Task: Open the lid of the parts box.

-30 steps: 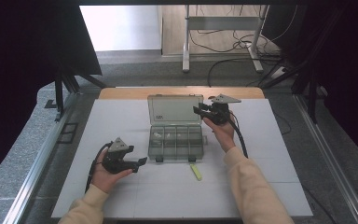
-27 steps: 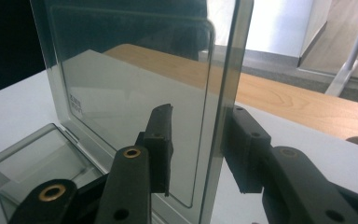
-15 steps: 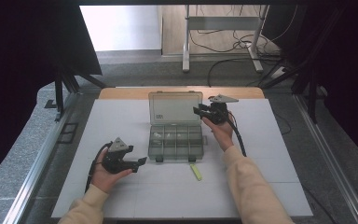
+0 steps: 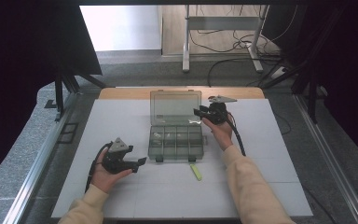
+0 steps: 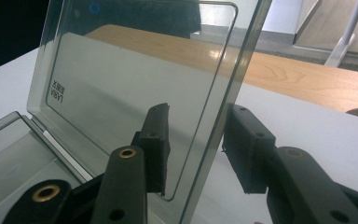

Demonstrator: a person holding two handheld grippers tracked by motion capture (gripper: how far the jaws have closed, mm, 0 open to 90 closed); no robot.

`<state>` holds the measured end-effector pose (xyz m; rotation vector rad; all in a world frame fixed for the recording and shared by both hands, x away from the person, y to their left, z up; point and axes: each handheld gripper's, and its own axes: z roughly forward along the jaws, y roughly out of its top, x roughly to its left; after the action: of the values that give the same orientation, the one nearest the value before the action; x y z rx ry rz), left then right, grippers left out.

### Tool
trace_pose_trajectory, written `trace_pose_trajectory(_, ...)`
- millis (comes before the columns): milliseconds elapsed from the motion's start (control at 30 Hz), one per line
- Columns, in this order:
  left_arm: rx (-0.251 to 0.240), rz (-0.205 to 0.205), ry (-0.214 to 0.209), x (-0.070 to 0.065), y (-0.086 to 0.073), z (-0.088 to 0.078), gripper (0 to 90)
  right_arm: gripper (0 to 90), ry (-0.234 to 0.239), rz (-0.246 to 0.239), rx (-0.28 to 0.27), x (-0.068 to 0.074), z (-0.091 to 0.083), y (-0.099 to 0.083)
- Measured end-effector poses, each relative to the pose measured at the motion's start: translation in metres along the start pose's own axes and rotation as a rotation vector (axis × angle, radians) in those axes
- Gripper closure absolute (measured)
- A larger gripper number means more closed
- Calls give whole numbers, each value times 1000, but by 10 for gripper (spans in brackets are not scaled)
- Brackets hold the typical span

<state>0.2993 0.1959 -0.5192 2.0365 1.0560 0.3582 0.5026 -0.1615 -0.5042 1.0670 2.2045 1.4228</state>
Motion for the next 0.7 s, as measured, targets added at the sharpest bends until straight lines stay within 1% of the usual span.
trace_pose_trajectory(167,1,3,6,0,0,0,229,591,-9,15,19,-2,4,-3)
trace_pose_trajectory(200,2,4,5,0,0,1,228,573,-16,27,43,-4,6,-4)
trace_pose_trajectory(333,2,6,8,0,0,1,228,538,-33,55,87,-8,10,-9)
trace_pose_trajectory(533,0,9,9,0,0,1,228,485,-36,77,103,-13,9,-11)
trace_pose_trajectory(667,-3,9,10,0,0,0,228,452,-31,86,100,-15,7,-11)
trace_pose_trajectory(700,-4,9,11,0,0,0,228,430,-29,83,97,-16,6,-10)
